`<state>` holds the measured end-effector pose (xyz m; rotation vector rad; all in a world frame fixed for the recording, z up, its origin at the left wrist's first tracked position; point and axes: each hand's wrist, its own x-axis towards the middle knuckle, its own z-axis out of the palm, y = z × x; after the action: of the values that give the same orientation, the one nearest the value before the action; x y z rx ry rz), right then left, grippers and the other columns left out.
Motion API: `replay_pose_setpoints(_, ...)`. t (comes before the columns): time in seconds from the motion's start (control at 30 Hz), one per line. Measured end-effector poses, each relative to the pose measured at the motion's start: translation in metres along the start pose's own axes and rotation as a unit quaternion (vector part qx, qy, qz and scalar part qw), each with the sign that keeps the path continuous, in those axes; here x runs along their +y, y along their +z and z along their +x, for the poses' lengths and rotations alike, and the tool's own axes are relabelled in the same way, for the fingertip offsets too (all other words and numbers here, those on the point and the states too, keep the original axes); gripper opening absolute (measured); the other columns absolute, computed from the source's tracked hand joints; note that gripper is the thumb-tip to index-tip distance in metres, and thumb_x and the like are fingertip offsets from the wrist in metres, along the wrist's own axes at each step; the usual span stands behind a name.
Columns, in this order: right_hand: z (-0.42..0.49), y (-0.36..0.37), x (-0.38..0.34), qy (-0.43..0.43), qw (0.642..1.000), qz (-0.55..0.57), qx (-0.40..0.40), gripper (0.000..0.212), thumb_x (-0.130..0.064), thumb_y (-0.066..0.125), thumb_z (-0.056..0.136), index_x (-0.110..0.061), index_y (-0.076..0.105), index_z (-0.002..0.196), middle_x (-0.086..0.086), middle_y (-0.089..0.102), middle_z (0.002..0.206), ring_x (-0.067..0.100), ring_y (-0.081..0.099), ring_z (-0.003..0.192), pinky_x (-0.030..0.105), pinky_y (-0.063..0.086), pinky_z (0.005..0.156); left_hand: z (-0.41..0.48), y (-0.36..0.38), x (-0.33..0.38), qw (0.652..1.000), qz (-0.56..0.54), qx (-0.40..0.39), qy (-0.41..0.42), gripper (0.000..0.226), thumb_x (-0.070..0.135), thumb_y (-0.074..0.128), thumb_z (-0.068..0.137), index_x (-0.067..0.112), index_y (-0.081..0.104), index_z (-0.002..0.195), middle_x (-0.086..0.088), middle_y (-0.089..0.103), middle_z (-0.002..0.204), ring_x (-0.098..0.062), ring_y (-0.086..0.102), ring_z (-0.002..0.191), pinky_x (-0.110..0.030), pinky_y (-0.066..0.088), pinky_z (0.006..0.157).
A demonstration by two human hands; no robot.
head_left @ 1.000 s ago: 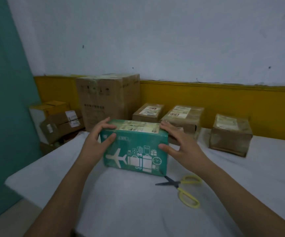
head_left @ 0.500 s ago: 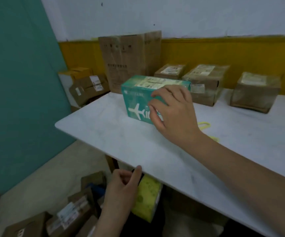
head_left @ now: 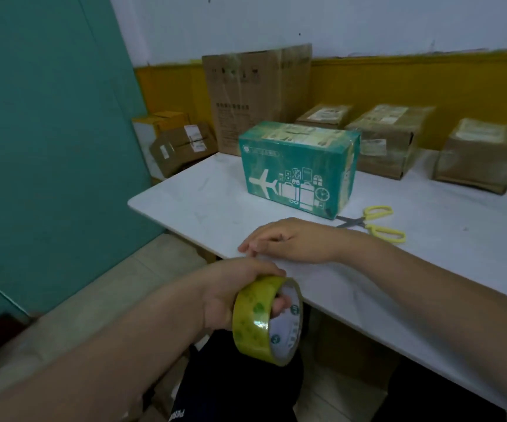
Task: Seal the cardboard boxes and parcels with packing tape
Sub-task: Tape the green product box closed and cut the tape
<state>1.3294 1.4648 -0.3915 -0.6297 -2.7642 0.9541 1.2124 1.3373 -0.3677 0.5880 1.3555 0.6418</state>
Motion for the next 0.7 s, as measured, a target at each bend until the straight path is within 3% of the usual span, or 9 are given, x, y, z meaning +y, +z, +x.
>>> replay_pose_setpoints(0.1,-0.005,-0.011,0.001,0.035,0.994,0.069,-0.080,0.033,-0.028,0.042,0.106,-0.015,0.063,0.129,-0.005,0.061,0.134,0.007,0.055,0.122,0.020,0.040,0.104,-0.010,0.002,0.017,0.999,0.030,0.004,-0.019,0.019,0.017,0.055,0.098,0.001,0.059,0.089,-0.015,0.061,0.056,-0.018,0.059,0.039,-0.023,0.050,0.039)
replay_pose_setpoints(0.23,-0.014,-0.023,-0.004,0.078,0.988,0.077,-0.111,0.039,-0.033,0.038,0.105,-0.007,0.063,0.120,0.007,0.065,0.122,0.014,0.060,0.108,0.029,0.042,0.101,-0.028,0.008,0.048,0.990,0.139,-0.031,-0.005,0.019,0.014,0.046,0.101,0.001,0.057,0.091,-0.010,0.055,0.055,-0.013,0.052,0.037,-0.017,0.046,0.038)
replay_pose_setpoints(0.33,-0.020,-0.038,-0.012,0.087,0.953,0.275,-0.091,0.062,-0.052,0.045,0.097,0.004,0.060,0.120,0.022,0.064,0.122,0.026,0.062,0.108,0.035,0.046,0.102,-0.037,0.008,0.065,0.980,0.189,-0.010,0.059,0.026,0.018,0.049,0.101,-0.002,0.064,0.095,-0.011,0.062,0.058,-0.014,0.057,0.041,-0.020,0.050,0.043)
replay_pose_setpoints(0.43,-0.027,-0.061,-0.020,0.111,0.935,0.337,-0.011,0.056,-0.050,0.053,0.087,0.000,0.063,0.110,0.015,0.069,0.104,0.019,0.067,0.093,0.029,0.056,0.083,-0.036,0.008,0.078,0.966,0.204,0.008,0.157,0.027,0.017,0.056,0.098,-0.006,0.066,0.109,-0.016,0.067,0.066,-0.019,0.062,0.047,-0.025,0.053,0.048)
replay_pose_setpoints(0.53,-0.035,-0.083,-0.019,0.136,0.932,0.327,0.074,0.034,-0.038,0.067,0.082,-0.007,0.064,0.093,0.003,0.066,0.079,0.007,0.063,0.070,0.020,0.053,0.069,-0.029,0.010,0.093,0.955,0.207,0.010,0.213,0.026,0.015,0.056,0.098,-0.006,0.066,0.108,-0.021,0.069,0.069,-0.023,0.064,0.049,-0.026,0.056,0.050)
replay_pose_setpoints(0.63,-0.044,-0.106,-0.012,0.157,0.905,0.363,0.155,0.009,-0.012,0.072,0.084,-0.008,0.067,0.090,0.003,0.068,0.075,0.008,0.064,0.067,0.017,0.053,0.062,-0.017,0.013,0.111,0.950,0.202,0.015,0.237,0.025,0.019,0.055,0.099,-0.001,0.066,0.109,-0.018,0.071,0.070,-0.023,0.066,0.052,-0.025,0.057,0.052)
replay_pose_setpoints(0.7,-0.047,-0.122,-0.010,0.162,0.893,0.359,0.218,0.008,-0.005,0.072,0.084,-0.005,0.069,0.092,0.005,0.069,0.073,0.008,0.064,0.064,0.015,0.052,0.060,-0.007,0.017,0.124,0.947,0.203,0.015,0.249,0.025,0.025,0.057,0.099,0.005,0.069,0.108,-0.015,0.075,0.077,-0.021,0.070,0.058,-0.023,0.057,0.053)
